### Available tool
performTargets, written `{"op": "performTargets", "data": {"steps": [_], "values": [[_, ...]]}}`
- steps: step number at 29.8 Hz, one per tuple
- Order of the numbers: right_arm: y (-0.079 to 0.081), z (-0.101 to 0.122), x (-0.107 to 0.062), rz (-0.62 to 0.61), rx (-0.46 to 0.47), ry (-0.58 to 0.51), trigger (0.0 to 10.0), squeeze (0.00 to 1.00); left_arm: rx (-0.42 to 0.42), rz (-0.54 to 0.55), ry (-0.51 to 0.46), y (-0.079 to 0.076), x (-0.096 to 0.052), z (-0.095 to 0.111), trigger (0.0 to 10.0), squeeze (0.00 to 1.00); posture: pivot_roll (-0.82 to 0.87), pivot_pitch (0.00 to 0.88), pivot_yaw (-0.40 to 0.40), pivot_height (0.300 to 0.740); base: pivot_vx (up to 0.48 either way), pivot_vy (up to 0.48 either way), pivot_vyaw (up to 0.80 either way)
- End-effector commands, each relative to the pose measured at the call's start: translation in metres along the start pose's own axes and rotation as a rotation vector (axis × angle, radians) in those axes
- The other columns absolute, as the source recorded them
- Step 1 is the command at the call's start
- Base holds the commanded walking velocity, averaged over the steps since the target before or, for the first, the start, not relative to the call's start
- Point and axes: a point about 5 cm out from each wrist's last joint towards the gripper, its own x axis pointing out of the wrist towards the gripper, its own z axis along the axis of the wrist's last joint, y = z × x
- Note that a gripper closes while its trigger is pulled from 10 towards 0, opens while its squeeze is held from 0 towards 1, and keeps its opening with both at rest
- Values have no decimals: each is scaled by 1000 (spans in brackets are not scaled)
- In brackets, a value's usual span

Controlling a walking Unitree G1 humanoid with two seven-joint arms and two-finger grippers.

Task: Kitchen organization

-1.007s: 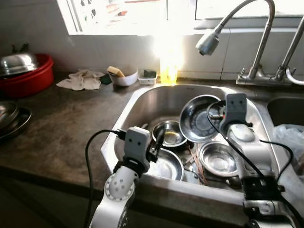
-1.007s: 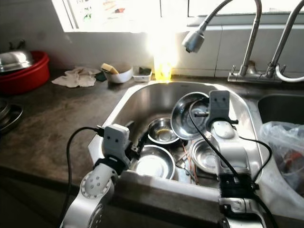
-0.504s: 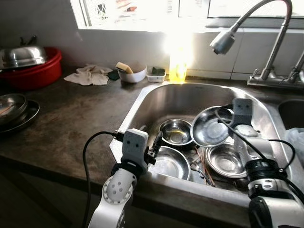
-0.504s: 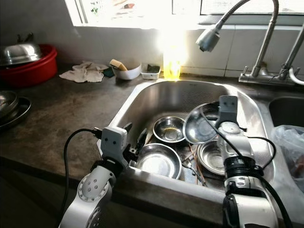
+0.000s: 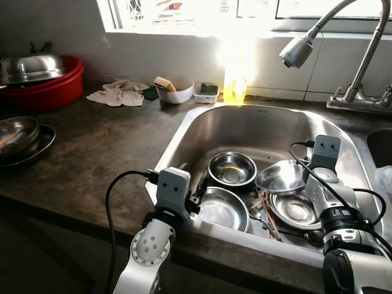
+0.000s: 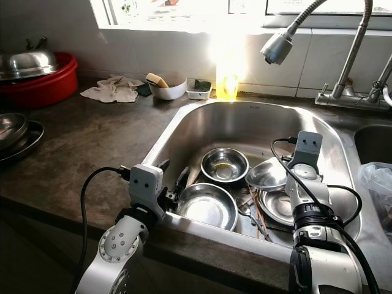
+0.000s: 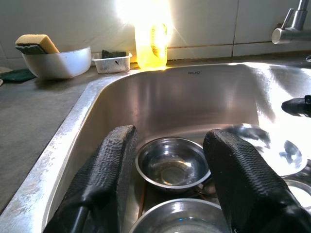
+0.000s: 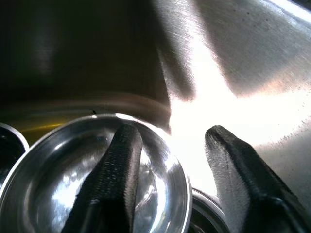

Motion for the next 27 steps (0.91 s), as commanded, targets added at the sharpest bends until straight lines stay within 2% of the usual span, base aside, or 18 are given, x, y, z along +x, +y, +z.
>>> {"op": "performTargets", "data": {"steps": [1, 3, 4, 5, 6, 7, 9, 10, 11, 15, 16, 19, 20, 21, 27], "values": [[7, 15, -2, 19, 16, -76, 10000, 1000, 9, -5, 0, 1, 0, 2, 10000, 0, 110, 43, 18, 740, 0, 0, 0], [10, 18, -4, 32, 13, -111, 10000, 1000, 9, -6, -1, 1, 1, 2, 10000, 0, 108, 43, 20, 740, 0, 0, 0], [12, 22, -6, 45, 8, -148, 10000, 224, 9, -6, -2, 0, 1, 2, 10000, 0, 108, 43, 20, 740, 0, 0, 0], [19, 35, -18, 81, -11, -273, 10000, 0, 9, -4, -4, 1, 1, 3, 10000, 0, 104, 45, 20, 740, 0, 0, 0], [19, 35, -18, 81, -11, -273, 10000, 0, 9, -4, -4, 1, 1, 3, 10000, 0, 104, 45, 20, 740, 0, 0, 0], [25, 42, -29, 112, -16, -358, 10000, 0, 7, -4, -4, 1, 2, 3, 10000, 0, 103, 46, 23, 740, 0, 0, 0], [26, 44, -33, 123, -14, -379, 10000, 0, 7, -4, -4, 0, 1, 3, 10000, 0, 103, 46, 23, 740, 0, 0, 0], [32, 49, -49, 176, -27, -466, 10000, 0, 6, -6, -5, 0, 2, 3, 10000, 0, 98, 45, 25, 740, 0, 0, 0], [32, 49, -49, 176, -27, -466, 10000, 0, 6, -6, -5, 0, 2, 3, 10000, 0, 98, 45, 25, 740, 0, 0, 0], [42, 50, -74, 325, -89, -588, 10000, 0, 6, -8, -5, 0, 1, 2, 10000, 0, 94, 45, 25, 740, 0, 0, 0], [42, 50, -74, 325, -89, -588, 10000, 0, 6, -8, -5, 0, 1, 2, 10000, 0, 94, 45, 25, 740, 0, 0, 0], [46, 43, -107, 446, -96, -648, 10000, 0, 7, -6, -4, 4, -1, 1, 10000, 0, 86, 41, 26, 740, 0, 0, 0], [46, 43, -107, 446, -96, -648, 10000, 0, 7, -6, -4, 4, -1, 1, 10000, 0, 86, 41, 26, 740, 0, 0, 0], [46, 41, -117, 466, -95, -656, 10000, 0, 5, -8, -7, 4, -2, 2, 10000, 0, 82, 40, 25, 740, 0, 0, 0], [47, 29, -145, 520, -73, -671, 10000, 0, -17, -32, -14, 3, -9, 2, 10000, 0, 71, 39, 26, 740, 0, 0, 0]]}}
